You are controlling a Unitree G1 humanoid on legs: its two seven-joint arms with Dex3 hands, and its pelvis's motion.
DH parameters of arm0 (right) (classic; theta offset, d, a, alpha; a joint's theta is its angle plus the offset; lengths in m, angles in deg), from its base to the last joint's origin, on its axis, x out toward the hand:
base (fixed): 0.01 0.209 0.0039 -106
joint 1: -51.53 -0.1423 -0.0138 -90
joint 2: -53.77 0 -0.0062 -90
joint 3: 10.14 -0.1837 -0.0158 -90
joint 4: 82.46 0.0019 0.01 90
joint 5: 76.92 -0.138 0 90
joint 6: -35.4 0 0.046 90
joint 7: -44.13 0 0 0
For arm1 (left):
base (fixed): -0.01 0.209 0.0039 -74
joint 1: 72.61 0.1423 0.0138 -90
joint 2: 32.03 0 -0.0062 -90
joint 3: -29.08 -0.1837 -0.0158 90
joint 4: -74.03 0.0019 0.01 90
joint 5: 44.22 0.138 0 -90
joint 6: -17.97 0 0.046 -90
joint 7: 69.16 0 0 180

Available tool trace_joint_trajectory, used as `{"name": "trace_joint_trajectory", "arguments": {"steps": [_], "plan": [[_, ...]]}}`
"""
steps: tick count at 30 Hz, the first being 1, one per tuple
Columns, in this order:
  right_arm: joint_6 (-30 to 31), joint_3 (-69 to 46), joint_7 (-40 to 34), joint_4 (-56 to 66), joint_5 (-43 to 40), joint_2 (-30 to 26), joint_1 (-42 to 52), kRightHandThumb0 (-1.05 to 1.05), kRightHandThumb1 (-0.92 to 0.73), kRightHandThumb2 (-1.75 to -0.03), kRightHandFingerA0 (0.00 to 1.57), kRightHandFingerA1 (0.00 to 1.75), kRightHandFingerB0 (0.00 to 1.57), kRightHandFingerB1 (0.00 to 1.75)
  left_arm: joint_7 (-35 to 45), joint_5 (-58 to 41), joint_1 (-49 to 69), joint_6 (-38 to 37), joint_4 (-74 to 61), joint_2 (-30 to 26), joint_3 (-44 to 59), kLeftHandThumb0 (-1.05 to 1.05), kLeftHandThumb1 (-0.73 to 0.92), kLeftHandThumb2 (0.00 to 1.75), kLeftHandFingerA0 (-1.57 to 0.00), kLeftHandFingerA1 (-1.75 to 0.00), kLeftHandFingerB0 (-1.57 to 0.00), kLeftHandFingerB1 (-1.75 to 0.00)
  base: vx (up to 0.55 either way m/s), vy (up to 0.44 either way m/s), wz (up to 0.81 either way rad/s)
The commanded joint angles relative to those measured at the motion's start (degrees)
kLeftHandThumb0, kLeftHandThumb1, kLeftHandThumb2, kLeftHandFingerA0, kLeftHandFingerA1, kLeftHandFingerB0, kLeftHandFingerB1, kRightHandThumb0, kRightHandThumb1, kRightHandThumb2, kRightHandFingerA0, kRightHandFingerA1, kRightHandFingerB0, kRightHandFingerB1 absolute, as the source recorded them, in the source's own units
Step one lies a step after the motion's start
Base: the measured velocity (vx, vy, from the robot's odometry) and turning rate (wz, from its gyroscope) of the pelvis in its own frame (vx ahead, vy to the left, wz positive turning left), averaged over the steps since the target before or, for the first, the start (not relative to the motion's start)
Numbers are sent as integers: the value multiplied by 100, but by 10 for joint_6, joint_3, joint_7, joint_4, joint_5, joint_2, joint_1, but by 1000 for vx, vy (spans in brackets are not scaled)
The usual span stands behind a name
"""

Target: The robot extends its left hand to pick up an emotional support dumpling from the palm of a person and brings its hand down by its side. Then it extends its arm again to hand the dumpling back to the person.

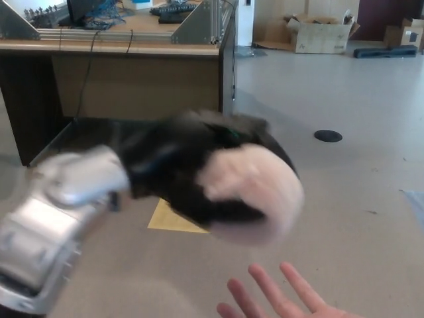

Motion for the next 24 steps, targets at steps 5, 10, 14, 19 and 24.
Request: {"name": "trace_joint_trajectory", "arguments": {"steps": [5, 10, 14, 19, 24], "plan": [[-1, 6, -2, 13, 8, -22, 2, -50, -57, -92, 88, 73, 59, 62, -33, 214, -42, -58, -68, 27, -178, -10, 69, 73, -72, -172, -67, -149, 0, 0, 0], [-35, 1, 35, -6, -10, -24, -3, -43, -71, -61, 91, 75, 74, 50, -33, 236, -29, -94, -56, 31, -204, -21, 73, 64, -79, -141, -80, -107, 0, 0, 0], [-57, 38, 12, 6, 47, -50, 1, -45, -75, -63, 86, 73, 70, 51, -37, 252, -16, -106, -56, 30, -217, -18, 70, 56, -75, -166, -74, -140, 0, 0, 0], [-90, 73, -64, 18, 98, -66, 2, -47, -66, -60, 55, 45, 56, 41, -50, 268, 13, -136, -46, 29, -222, -18, 66, 68, -92, -158, -83, -109, 0, 0, 0], [-7, 42, -23, -15, 27, -35, -35, -47, -65, -58, 71, 50, 60, 43, -49, 317, 6, -168, -46, 8, -217, -29, 38, 94, -10, -52, -9, -50, 0, 0, 0]]}}
